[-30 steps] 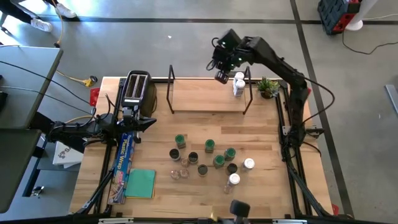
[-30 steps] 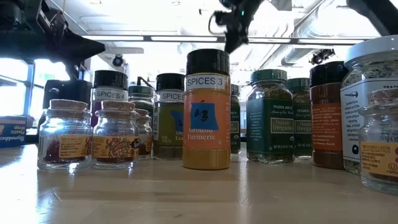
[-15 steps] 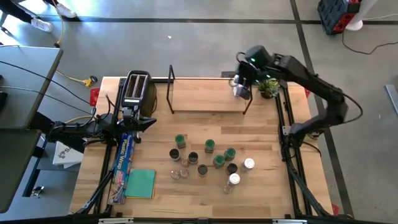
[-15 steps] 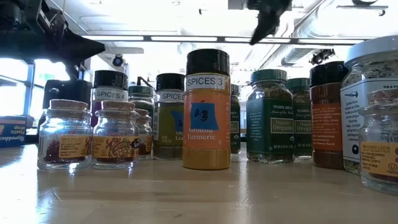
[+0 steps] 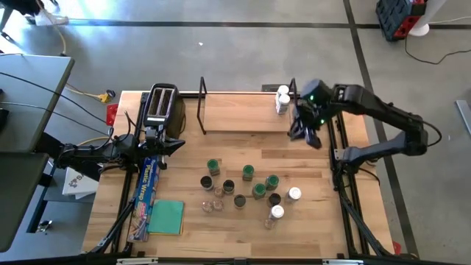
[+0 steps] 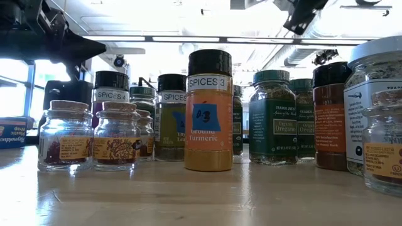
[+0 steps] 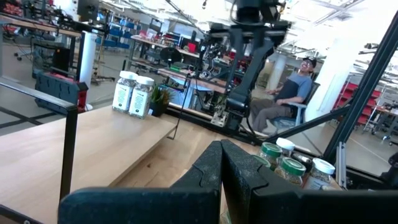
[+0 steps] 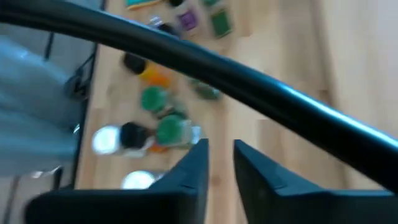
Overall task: Shelf spices
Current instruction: Put the white seasoning bottle on the shelf and align it with the other white seasoning bottles
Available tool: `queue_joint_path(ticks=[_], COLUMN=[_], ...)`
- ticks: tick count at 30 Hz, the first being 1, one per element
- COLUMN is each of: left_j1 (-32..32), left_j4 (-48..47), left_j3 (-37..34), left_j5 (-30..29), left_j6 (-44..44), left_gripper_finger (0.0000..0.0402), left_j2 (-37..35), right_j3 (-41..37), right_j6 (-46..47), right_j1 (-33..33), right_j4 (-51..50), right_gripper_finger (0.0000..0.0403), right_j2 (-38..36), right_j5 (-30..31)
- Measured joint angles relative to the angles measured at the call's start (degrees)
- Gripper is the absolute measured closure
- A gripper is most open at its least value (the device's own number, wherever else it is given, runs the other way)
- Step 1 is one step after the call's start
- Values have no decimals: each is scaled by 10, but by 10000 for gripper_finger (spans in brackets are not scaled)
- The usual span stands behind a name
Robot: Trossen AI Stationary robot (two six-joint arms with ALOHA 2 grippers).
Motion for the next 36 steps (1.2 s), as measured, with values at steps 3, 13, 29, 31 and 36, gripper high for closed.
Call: queue_joint_path(ticks=[3, 13, 29, 31, 36], left_j1=[0, 0, 0, 0, 0], left_j4=[0, 0, 0, 0, 0], left_j3=[0, 0, 0, 0, 0], left_j5=[0, 0, 0, 0, 0], left_j6=[0, 0, 0, 0, 0], left_gripper_finger=[401, 401, 401, 401, 401], left_j2=[0, 0, 0, 0, 0], right_j3=[0, -62, -153, -148, -131], right_j6=[57, 274, 425, 360, 124], right_j1=[51, 233, 466, 474, 478], right_j4=[0, -5, 90, 94, 93], right_gripper_finger=[266, 120, 107, 107, 108], right_j2=[2, 9, 63, 83, 116], right_j5=[6, 77, 243, 244, 244])
